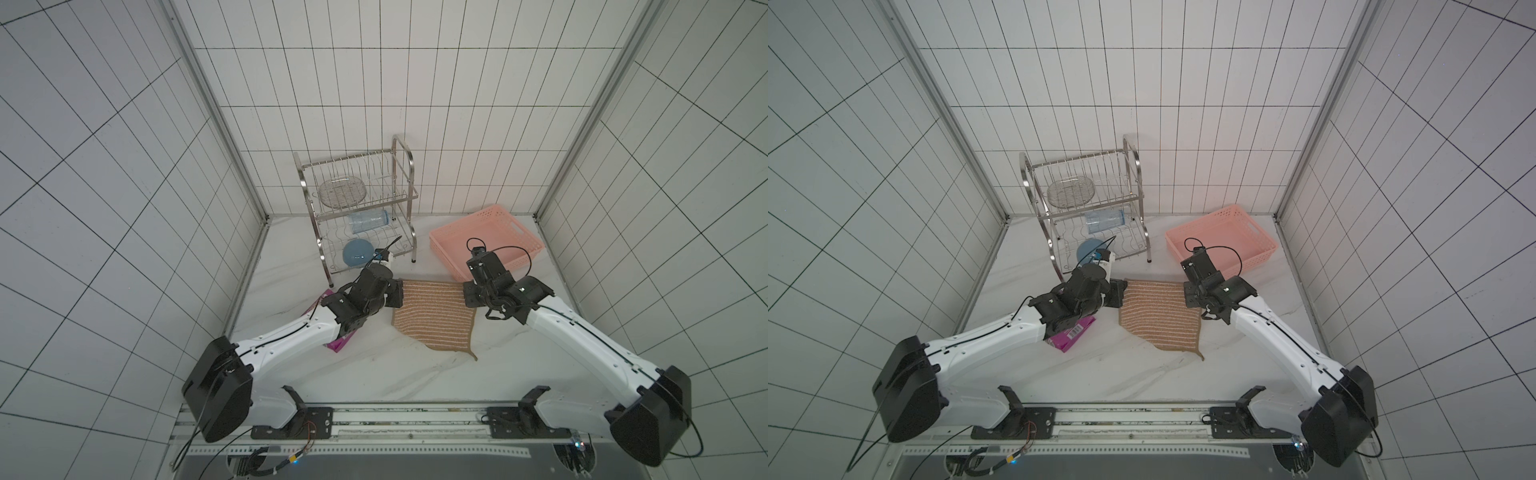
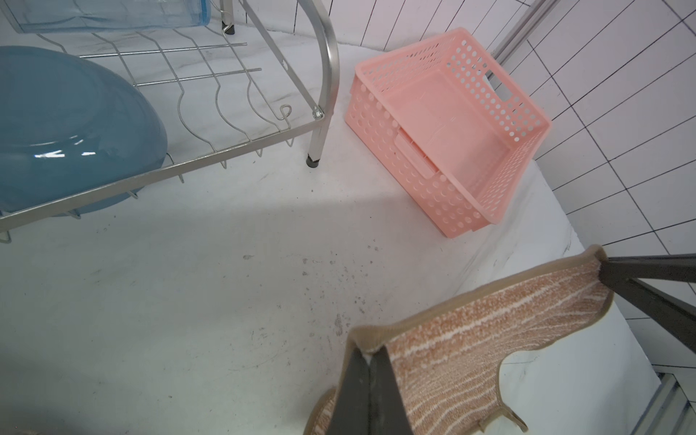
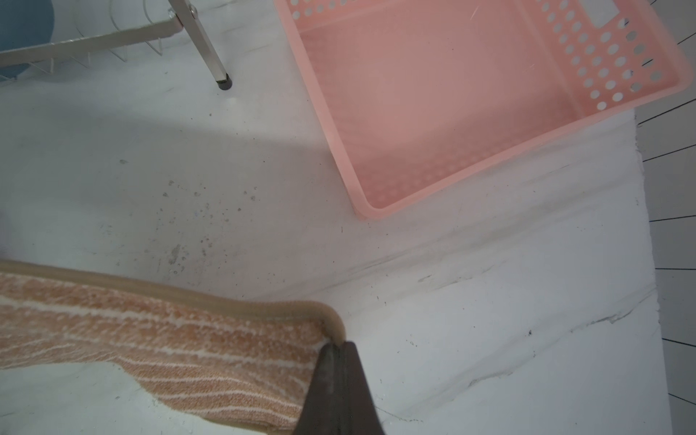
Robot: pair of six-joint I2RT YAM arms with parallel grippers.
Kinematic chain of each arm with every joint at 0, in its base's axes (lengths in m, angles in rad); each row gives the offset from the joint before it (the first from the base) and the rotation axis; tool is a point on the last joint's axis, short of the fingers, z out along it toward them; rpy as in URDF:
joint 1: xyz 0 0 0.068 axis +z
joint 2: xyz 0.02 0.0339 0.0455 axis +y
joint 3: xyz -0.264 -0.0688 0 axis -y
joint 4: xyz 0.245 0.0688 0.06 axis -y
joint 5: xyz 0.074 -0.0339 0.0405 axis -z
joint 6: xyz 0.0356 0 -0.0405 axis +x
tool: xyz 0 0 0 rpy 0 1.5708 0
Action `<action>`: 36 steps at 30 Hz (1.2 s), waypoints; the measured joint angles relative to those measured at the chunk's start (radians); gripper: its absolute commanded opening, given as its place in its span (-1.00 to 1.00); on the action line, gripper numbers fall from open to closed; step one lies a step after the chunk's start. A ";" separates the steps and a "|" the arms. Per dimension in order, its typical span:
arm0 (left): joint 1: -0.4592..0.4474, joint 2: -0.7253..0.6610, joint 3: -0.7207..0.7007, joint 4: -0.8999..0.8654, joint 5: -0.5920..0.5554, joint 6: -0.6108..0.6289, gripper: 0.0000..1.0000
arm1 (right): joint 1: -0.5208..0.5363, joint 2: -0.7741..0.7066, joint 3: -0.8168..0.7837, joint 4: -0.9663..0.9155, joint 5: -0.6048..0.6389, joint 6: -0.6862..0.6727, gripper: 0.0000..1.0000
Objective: Fold the square dishcloth
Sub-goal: Flatten out the cleaning item at the center of the board.
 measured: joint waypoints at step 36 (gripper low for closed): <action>0.044 -0.036 -0.039 -0.188 0.197 -0.166 -1.00 | 0.024 0.018 0.012 -0.190 -0.153 0.143 -1.00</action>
